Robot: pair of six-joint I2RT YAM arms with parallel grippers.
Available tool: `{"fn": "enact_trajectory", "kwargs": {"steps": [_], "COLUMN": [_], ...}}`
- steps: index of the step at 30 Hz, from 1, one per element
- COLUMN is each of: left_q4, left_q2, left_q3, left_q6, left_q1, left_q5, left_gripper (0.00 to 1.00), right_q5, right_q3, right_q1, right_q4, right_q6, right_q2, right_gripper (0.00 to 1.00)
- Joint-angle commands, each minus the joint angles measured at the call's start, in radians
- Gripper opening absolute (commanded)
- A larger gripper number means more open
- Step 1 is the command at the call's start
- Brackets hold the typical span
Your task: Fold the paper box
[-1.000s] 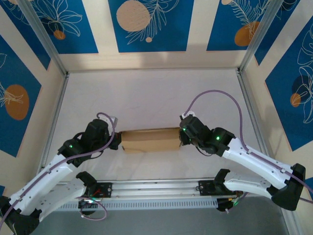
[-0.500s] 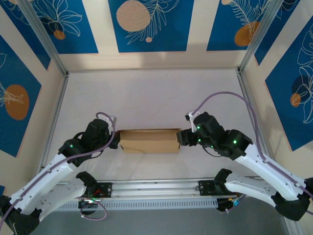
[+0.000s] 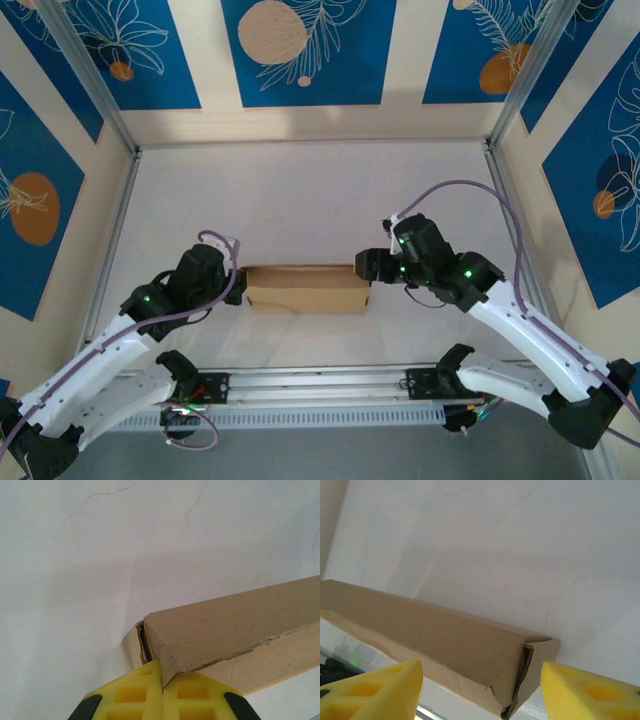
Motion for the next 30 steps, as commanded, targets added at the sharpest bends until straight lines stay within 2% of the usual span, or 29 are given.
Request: {"fn": "enact_trajectory", "kwargs": {"steps": [1,10,15,18,27,30], "left_q4": [-0.070,-0.071,-0.072,-0.083,-0.194,-0.195], "left_q2": [0.007,-0.005,-0.032,-0.046,-0.073,-0.066], "left_q3": [-0.031,-0.024,-0.021,-0.016,0.094,0.134], "left_q6": [-0.005,-0.019,-0.029,-0.027,-0.016,0.004], "left_q1": [-0.012,-0.016,-0.015,-0.015,-0.016,-0.015], "left_q5": [-0.018,-0.013,0.010,0.036,0.127,0.230], "left_gripper": [0.00,0.01,0.14,0.26,0.35,0.40], "right_q5": [0.056,0.107,0.105,0.107,0.113,0.119], "right_q3": [-0.017,-0.097,-0.128,-0.132,-0.129,-0.127], "right_q1": [0.018,0.074,0.079,0.080,0.077,0.076], "right_q4": [0.003,-0.009,-0.010,-0.012,-0.019,-0.024], "right_q6": [0.041,0.032,0.037,0.035,0.029,0.027], "right_q2": [0.008,0.009,-0.006,-0.003,0.002,0.003], "right_gripper": [0.63,0.47,0.44,0.42,0.40,0.39]}}
